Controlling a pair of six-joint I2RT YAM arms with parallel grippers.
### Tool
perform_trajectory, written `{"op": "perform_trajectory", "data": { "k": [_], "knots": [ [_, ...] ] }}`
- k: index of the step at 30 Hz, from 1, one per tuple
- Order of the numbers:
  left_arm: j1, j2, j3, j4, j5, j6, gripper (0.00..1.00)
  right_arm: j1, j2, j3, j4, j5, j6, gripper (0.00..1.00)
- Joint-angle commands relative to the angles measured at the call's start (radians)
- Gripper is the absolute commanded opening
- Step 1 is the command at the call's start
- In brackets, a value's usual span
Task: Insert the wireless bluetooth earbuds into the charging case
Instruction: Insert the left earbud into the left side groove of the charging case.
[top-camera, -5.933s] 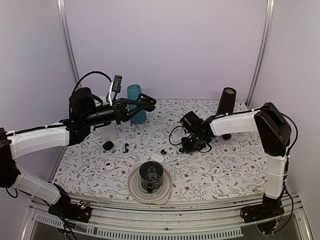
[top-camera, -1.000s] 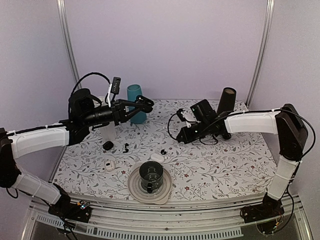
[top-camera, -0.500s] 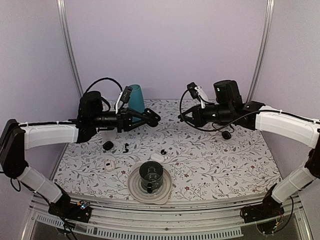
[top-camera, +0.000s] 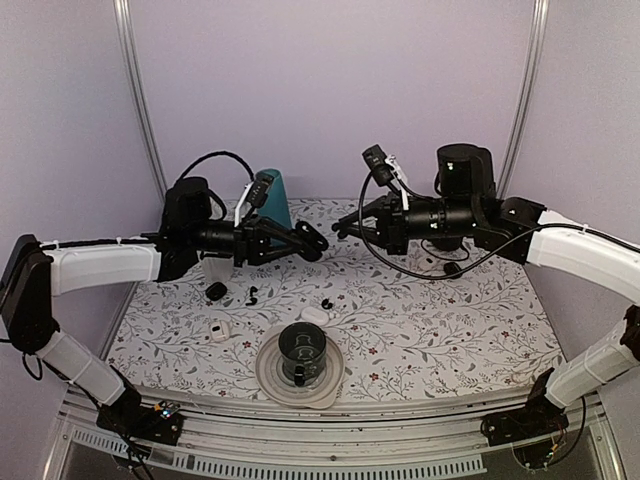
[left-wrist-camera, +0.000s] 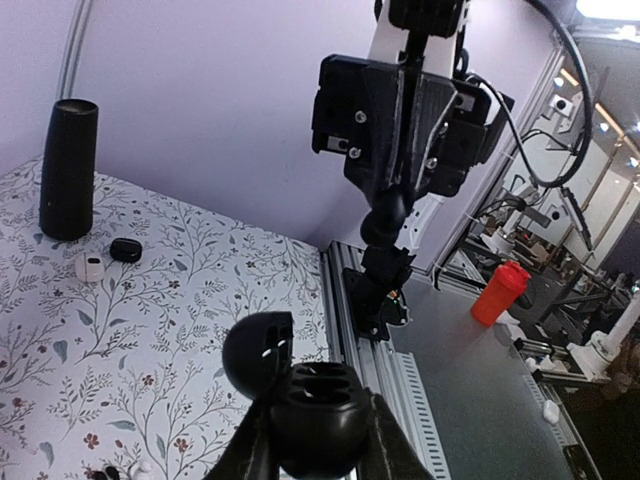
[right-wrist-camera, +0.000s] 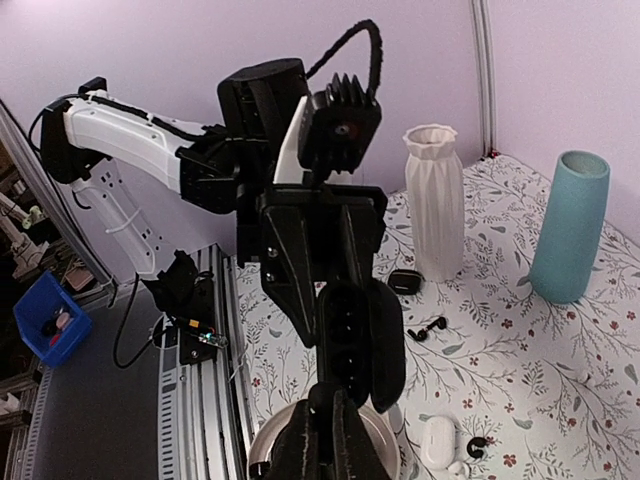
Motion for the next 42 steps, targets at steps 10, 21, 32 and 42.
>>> {"op": "perform_trajectory", "data": {
  "k": [10, 21, 32, 42],
  "knots": [
    [-0.09, 0.011, 0.103, -0.109, 0.055, 0.101, 0.0, 0.065, 0.057, 0.125, -0.038, -0.064, -0.082, 0.04],
    [-0.12, 0.016, 0.135, -0.132, 0.051, 0.11, 0.0, 0.085, 0.078, 0.149, -0.083, -0.041, -0.124, 0.04],
    [-0.132, 0.004, 0.157, -0.157, 0.044, 0.121, 0.0, 0.105, 0.102, 0.171, -0.114, 0.066, -0.145, 0.04],
    [-0.134, -0.023, 0.159, -0.16, 0.021, 0.13, 0.0, 0.106, 0.11, 0.171, -0.127, 0.107, -0.14, 0.04]
  ]
}}
